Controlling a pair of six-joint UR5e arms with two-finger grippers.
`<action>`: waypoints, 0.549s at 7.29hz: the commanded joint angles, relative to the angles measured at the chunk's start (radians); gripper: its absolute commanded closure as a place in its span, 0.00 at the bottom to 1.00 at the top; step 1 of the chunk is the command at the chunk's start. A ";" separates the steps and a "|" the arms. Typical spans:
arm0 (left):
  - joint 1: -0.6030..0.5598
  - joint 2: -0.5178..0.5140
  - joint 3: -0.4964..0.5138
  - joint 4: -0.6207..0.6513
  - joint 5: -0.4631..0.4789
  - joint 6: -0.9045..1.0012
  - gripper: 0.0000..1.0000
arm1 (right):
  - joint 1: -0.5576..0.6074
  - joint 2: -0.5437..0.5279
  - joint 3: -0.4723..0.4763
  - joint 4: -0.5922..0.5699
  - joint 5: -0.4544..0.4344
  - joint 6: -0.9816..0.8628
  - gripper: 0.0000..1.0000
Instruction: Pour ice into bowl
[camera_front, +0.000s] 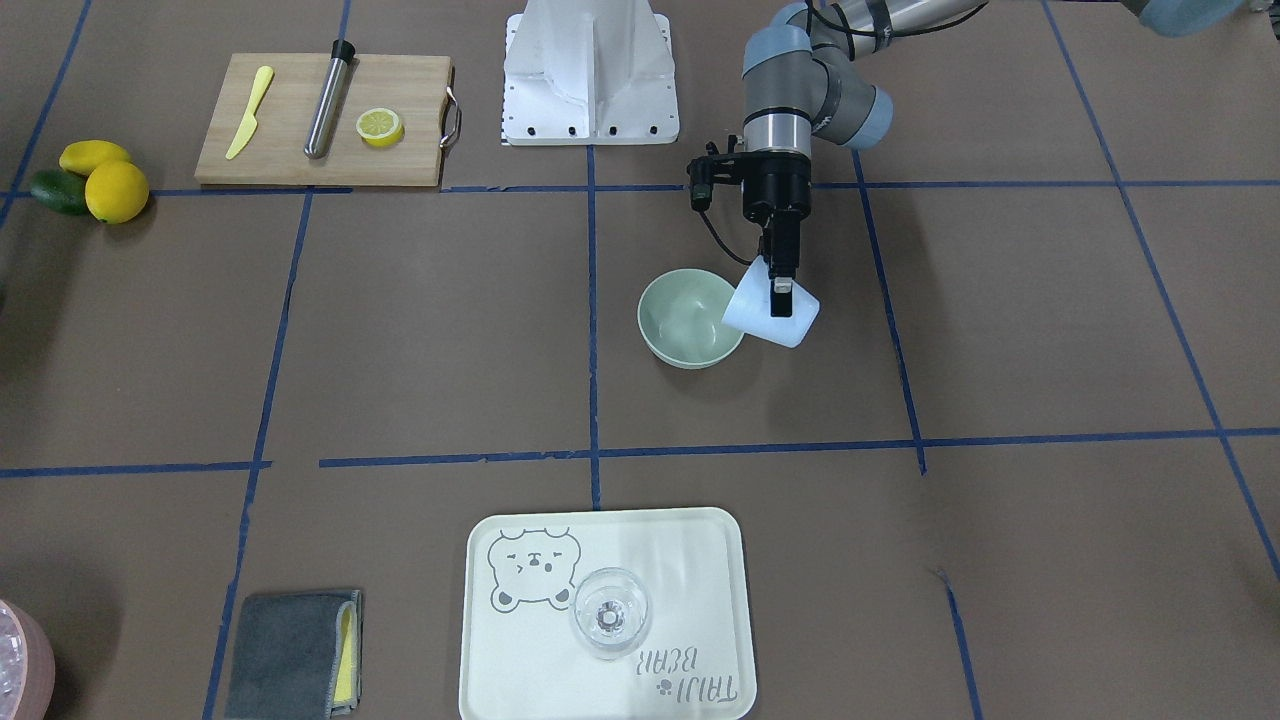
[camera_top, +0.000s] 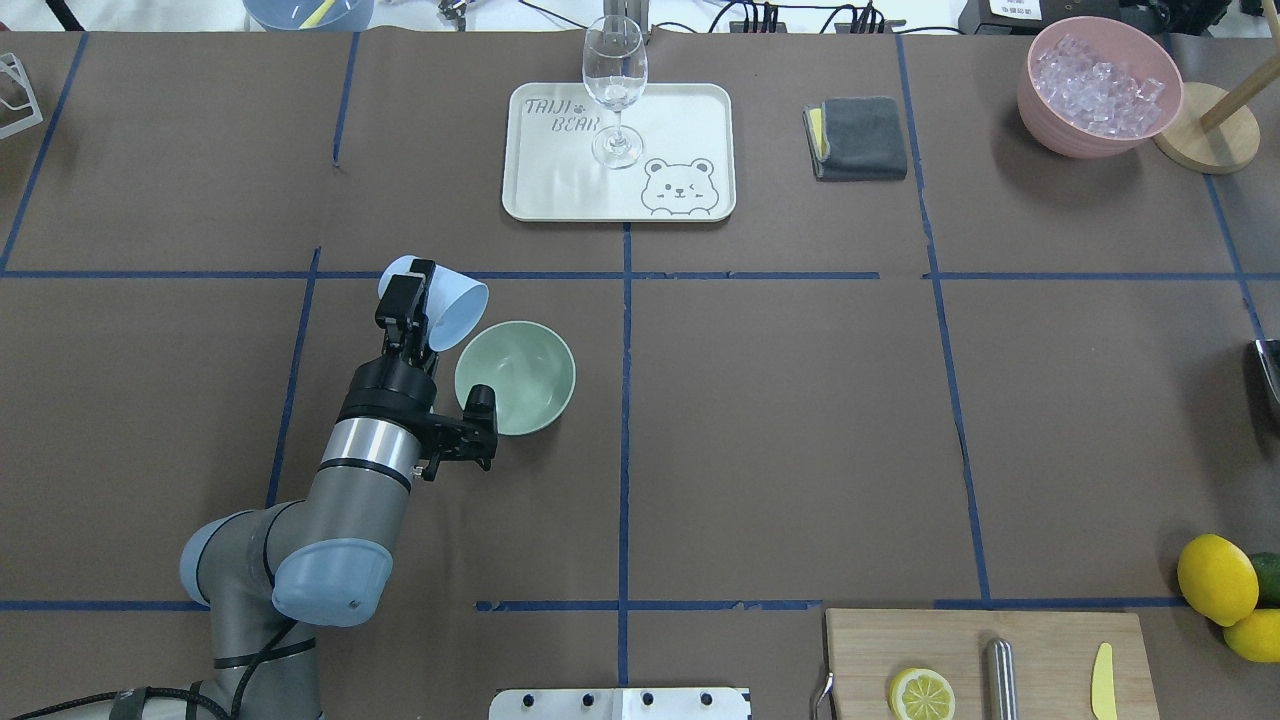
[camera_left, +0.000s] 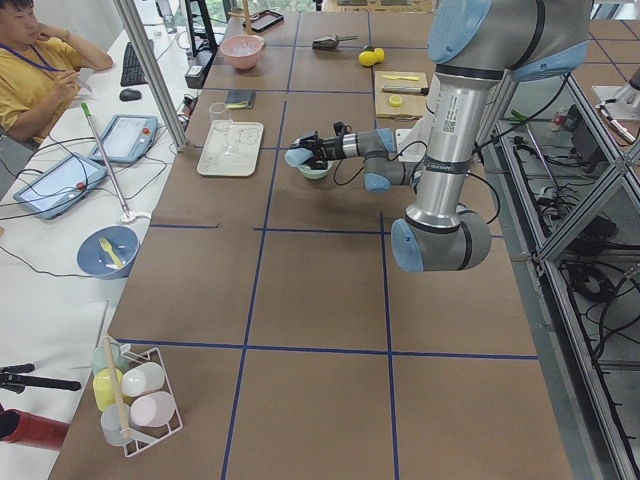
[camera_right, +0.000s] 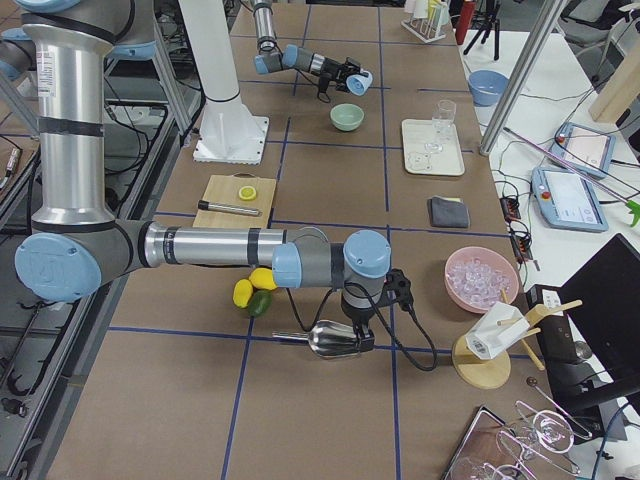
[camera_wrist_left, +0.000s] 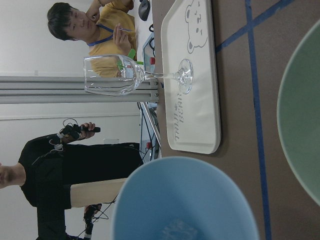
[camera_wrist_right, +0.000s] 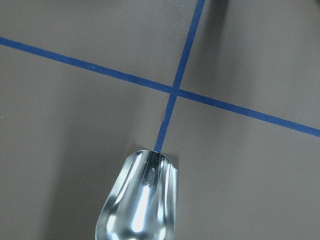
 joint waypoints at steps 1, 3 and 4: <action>0.000 -0.004 0.002 0.003 0.013 0.053 1.00 | 0.000 -0.003 0.000 0.000 0.000 0.000 0.00; 0.002 -0.006 0.000 0.000 0.015 0.142 1.00 | 0.002 -0.007 0.002 0.000 0.000 -0.002 0.00; 0.002 -0.006 0.002 0.000 0.021 0.156 1.00 | 0.003 -0.009 0.002 0.000 0.000 -0.002 0.00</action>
